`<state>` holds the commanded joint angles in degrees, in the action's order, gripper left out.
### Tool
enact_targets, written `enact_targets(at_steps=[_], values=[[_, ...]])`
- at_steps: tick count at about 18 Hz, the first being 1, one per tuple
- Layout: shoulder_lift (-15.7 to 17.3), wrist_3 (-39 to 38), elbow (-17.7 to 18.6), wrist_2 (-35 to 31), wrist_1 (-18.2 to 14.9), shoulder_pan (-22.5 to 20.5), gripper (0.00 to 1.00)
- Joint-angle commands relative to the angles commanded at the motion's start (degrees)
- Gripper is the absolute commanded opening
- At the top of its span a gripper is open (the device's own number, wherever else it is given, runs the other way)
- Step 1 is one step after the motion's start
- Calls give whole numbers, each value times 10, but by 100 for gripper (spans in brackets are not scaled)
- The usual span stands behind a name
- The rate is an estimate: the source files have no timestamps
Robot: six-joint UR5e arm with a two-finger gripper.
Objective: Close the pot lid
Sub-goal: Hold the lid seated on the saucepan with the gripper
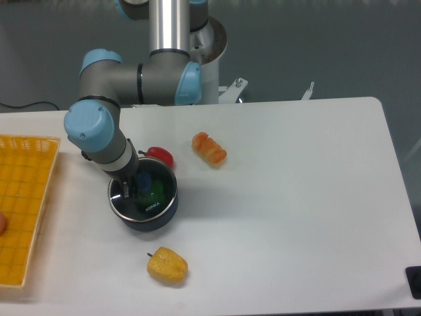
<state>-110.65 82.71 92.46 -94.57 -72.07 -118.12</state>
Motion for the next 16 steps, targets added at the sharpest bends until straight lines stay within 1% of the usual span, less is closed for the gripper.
enact_targets(at_steps=[13,15,16], values=[[-3,-1,-2,0,0,0,53],[-3,0,-1,0,2,0,54],[-3,-1,-1,0,2,0,57]])
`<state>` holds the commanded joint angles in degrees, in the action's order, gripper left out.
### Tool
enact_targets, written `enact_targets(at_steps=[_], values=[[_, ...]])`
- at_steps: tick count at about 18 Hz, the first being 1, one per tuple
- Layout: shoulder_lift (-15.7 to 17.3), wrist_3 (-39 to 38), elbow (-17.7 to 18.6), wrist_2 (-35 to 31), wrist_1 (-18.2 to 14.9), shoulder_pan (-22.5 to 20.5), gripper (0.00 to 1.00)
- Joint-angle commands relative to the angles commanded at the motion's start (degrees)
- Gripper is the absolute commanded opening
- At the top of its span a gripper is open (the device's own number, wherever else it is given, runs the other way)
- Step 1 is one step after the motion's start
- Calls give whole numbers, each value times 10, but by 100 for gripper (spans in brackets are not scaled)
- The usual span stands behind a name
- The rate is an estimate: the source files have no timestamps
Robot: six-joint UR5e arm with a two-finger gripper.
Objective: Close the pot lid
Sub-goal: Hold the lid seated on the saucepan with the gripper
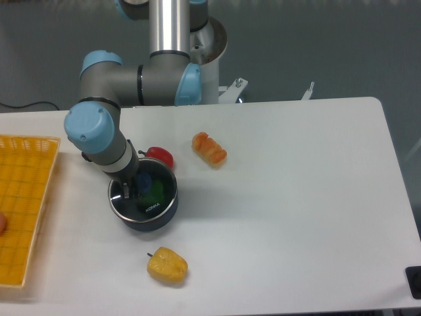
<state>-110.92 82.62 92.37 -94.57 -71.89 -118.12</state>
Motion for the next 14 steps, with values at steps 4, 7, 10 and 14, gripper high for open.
enact_targets(at_steps=[4,7,10,14], values=[[-2,3,1,1,1,0,77],[-2,4,3,1,1,1,79],[-3,4,2,1,2,1,88],[-4,6,-1,1,0,1,98]])
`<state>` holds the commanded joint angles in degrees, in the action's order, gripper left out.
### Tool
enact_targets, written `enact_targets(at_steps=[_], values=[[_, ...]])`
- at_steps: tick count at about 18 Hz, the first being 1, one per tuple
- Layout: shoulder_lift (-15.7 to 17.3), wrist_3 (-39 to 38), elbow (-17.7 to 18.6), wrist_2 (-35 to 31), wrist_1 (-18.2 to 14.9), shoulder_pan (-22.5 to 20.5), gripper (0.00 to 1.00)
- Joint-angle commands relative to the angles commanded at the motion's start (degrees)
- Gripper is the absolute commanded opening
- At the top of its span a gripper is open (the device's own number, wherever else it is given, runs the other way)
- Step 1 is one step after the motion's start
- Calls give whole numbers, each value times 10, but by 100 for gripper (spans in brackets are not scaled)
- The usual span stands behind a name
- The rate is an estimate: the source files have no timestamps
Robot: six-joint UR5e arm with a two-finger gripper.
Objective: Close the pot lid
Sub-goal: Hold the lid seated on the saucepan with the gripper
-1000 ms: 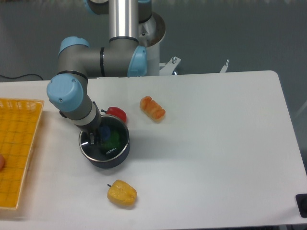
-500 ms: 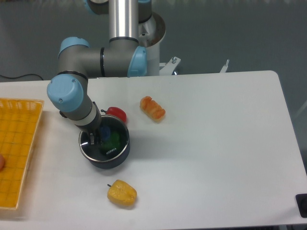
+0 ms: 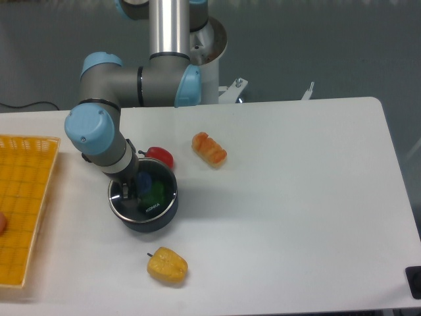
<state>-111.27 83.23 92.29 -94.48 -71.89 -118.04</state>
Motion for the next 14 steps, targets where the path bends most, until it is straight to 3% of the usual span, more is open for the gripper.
enact_targets(at_steps=[7,14], values=[[8,-5,-25,14,4,-10,100],[24,15,-38,47,21,-90,100]])
